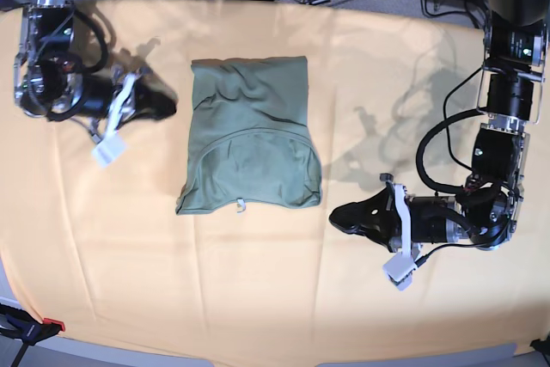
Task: Fold the T-shirt properly
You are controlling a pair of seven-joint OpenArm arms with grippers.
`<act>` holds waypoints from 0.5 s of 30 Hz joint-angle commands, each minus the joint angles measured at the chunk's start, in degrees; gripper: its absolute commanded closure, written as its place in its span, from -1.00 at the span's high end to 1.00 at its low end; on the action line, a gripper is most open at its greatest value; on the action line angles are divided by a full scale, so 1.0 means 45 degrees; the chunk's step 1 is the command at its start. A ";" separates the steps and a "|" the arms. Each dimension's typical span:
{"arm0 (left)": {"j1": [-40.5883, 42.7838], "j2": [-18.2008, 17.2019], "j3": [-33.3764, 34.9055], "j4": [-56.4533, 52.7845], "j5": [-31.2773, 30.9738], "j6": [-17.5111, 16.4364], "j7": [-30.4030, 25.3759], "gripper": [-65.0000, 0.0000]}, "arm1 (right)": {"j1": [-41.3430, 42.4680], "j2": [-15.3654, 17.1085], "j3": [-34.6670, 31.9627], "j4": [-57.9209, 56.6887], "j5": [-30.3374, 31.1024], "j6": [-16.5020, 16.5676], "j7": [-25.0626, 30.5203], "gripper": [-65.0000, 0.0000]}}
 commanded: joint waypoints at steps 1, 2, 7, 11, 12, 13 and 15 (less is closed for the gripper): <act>-0.0379 -0.0277 -0.0180 0.0146 -0.0432 -0.0100 0.0024 -1.00 | 0.0170 0.0185 0.0617 0.0253 0.0821 0.0066 0.0097 -1.00; -0.0345 -0.0350 -0.0180 0.0146 -0.0709 -0.0100 0.0325 -1.00 | 0.0170 0.0180 0.1141 0.0253 0.1384 0.0066 -0.0257 -1.00; 0.0024 -0.0573 -0.0180 0.0165 -0.2157 -0.0100 0.1345 -1.00 | -0.0005 0.0165 0.3356 0.0359 0.2363 0.0066 -0.1927 -1.00; 0.0573 -0.0811 -0.0277 0.0583 -0.2217 -0.0100 0.2186 -1.00 | -0.0452 0.0219 0.4527 0.0452 0.2363 0.0066 -0.1927 -1.00; 0.0767 -0.0879 -0.0301 0.0835 -0.2217 -0.0100 0.2365 -1.00 | -0.0661 0.0219 0.4784 0.0486 0.2363 0.0066 -0.1927 -1.00; 0.0962 -0.0942 -0.0325 0.1127 -0.2217 -0.0100 0.2506 -1.00 | -0.0908 0.0223 0.5056 0.0539 0.2363 0.0066 -0.1927 -1.00; 0.1355 -0.1175 -0.0330 0.1724 -0.2217 -0.0100 0.2667 -1.00 | -0.1511 0.0219 0.5552 0.0826 0.2363 0.0066 -0.1927 -1.00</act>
